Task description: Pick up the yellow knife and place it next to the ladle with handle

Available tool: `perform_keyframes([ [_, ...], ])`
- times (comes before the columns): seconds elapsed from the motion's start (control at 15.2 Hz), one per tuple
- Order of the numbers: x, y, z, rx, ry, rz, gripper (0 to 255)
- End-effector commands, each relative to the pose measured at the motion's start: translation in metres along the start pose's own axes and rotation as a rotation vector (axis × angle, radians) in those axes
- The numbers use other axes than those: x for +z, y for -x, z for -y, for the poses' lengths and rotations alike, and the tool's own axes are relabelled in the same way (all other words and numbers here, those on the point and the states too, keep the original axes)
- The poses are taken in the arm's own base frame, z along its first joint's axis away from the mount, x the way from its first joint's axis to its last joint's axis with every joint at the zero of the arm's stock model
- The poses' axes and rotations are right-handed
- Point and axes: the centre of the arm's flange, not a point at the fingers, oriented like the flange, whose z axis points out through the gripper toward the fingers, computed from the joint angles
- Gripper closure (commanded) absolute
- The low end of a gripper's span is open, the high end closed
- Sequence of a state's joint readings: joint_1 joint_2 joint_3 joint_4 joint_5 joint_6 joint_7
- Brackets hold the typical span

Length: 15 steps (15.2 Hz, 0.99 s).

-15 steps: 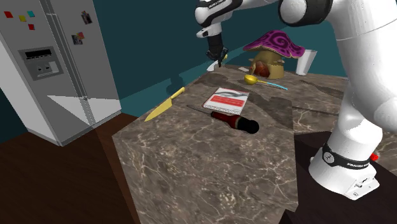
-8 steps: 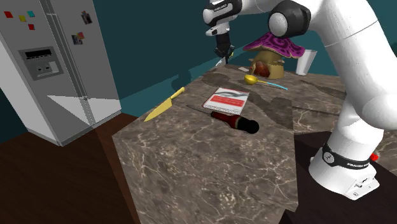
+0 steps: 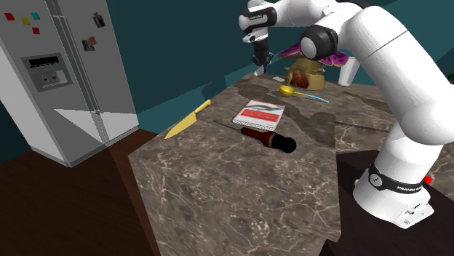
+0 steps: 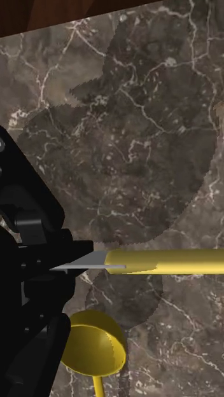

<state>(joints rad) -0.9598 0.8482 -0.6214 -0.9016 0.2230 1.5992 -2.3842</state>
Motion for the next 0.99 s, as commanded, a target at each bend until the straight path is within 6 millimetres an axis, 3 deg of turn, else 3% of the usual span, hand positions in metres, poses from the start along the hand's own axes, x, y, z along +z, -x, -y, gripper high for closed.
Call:
perform_keyframes([
  [0.0, 0.009, 0.000, -0.002, -0.001, 0.001, 0.000, 255],
  [0.92, 0.081, -0.009, -0.016, -0.001, 0.001, 0.000, 255],
])
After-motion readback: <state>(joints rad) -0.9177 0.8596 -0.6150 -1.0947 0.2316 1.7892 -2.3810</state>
